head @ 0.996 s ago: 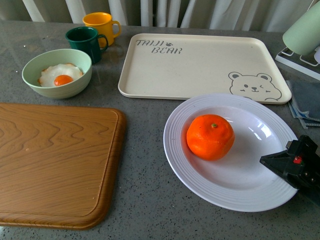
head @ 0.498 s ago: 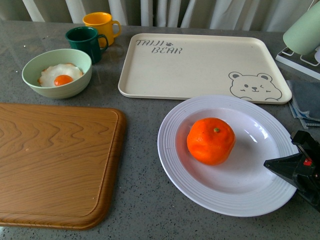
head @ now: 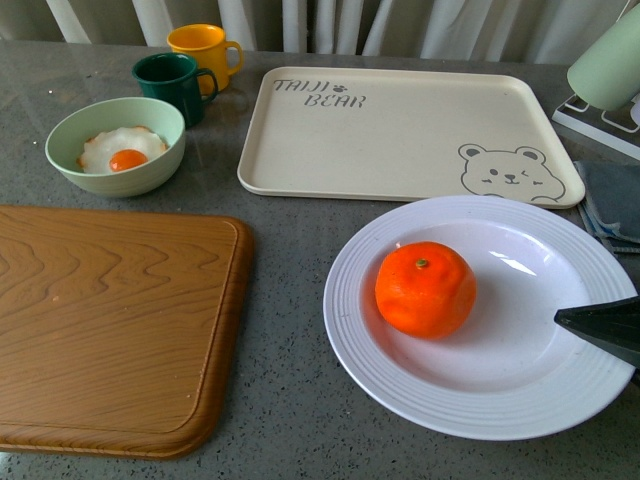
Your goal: Place orange and plate with both arms
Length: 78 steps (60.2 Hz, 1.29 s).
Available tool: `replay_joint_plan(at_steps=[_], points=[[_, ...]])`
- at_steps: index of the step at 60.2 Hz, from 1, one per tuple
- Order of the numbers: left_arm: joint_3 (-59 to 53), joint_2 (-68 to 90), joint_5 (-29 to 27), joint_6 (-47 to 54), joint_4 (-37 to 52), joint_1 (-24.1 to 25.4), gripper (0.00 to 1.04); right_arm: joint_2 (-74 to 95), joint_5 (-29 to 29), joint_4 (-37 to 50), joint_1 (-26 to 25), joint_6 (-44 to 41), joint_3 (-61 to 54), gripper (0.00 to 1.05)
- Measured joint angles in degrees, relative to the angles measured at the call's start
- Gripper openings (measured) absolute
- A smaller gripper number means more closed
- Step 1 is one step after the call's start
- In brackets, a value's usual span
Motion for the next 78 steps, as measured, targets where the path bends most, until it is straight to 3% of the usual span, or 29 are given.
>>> replay_joint_plan(at_steps=[18,29,48,78], points=[[0.0,0.0,0.0,0.0,0.0,0.0,0.96,-5.99,-0.81,-6.23,-2.73,2.32,2.03,0.03],[0.0,0.0,0.0,0.0,0.0,0.0,0.96,-6.73,-0.42,-7.67,-0.83,2.47,8.28,0.03],[0.0,0.0,0.0,0.02,0.0,0.0,0.96,9.4,3.28,-7.76,3.15,1.88,26.4,0.03],[0.0,0.0,0.0,0.0,0.0,0.0,0.96,30.08,4.0,-10.56,7.17,4.15,51.58,0.03]])
